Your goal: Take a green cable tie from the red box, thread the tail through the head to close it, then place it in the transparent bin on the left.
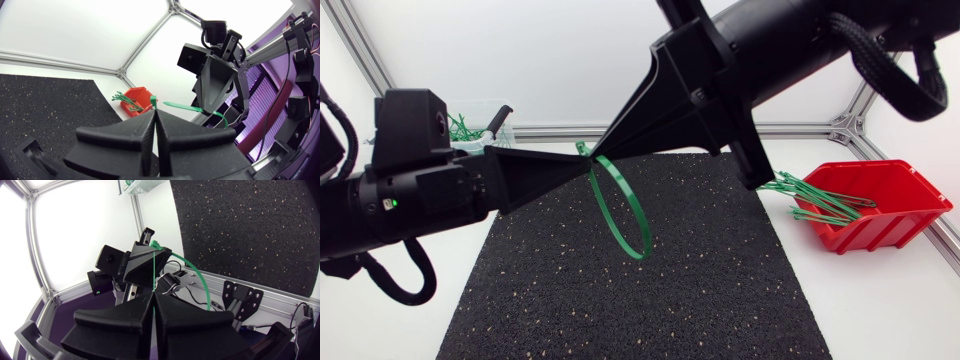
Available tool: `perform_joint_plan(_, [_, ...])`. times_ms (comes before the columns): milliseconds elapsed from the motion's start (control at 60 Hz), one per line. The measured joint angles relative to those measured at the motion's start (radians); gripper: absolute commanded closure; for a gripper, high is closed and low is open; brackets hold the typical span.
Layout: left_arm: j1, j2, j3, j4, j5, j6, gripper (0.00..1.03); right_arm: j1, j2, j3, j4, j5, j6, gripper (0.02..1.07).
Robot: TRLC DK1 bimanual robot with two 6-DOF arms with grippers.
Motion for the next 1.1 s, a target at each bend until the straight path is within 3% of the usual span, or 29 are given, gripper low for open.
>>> perform_joint_plan(1100, [0.001,-0.005,-0.003,0.001,-0.006,0.000,1.00,-0.011,-0.010,-0.021,0.053,-0.030,0.016,1.01])
